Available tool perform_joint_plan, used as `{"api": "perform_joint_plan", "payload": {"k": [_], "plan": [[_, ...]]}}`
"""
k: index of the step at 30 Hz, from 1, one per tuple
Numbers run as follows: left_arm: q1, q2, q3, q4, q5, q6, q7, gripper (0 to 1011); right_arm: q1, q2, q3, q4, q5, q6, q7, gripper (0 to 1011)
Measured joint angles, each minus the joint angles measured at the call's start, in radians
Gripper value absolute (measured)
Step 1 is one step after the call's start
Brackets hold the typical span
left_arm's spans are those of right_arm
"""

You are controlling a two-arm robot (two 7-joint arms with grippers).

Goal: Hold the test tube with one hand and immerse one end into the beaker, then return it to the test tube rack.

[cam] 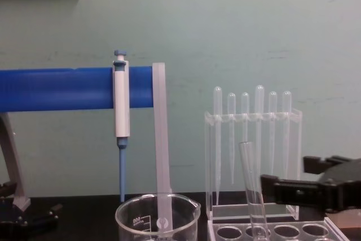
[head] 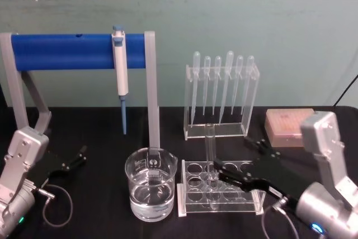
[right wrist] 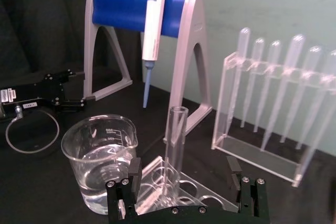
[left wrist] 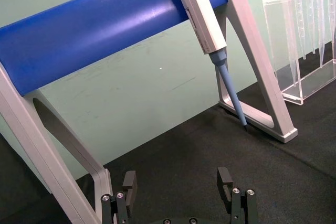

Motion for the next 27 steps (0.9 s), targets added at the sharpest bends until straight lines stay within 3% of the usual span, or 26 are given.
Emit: {"api": "perform_joint_plan", "payload": {"k": [1,3,9,16,23,27], "plan": [[0.0,0.0,0.0,0.0,0.0,0.0,0.0,1000,0.0,0.0,0.0,0.0,0.0,0.0,0.0,1003],[0.0,0.0,0.0,0.0,0.0,0.0,0.0,1000,0.053,-0.041,-0.02,0.043,0.004,0.056,0.018,1003],[0.0,0.0,0.0,0.0,0.0,0.0,0.0,1000,0.14,-0.115,-0.041,0.137,0.027,0.143,0.053,1003],[0.0,0.0,0.0,0.0,0.0,0.0,0.0,1000,0.194,-0.173,-0.048,0.201,0.036,0.188,0.073,995],[0.0,0.0,0.0,0.0,0.0,0.0,0.0,1000,0.201,-0.189,-0.052,0.202,0.011,0.209,0.067,868],[0.0,0.0,0.0,0.0,0.0,0.0,0.0,1000,0.192,-0.19,-0.046,0.185,-0.005,0.212,0.059,734]]}}
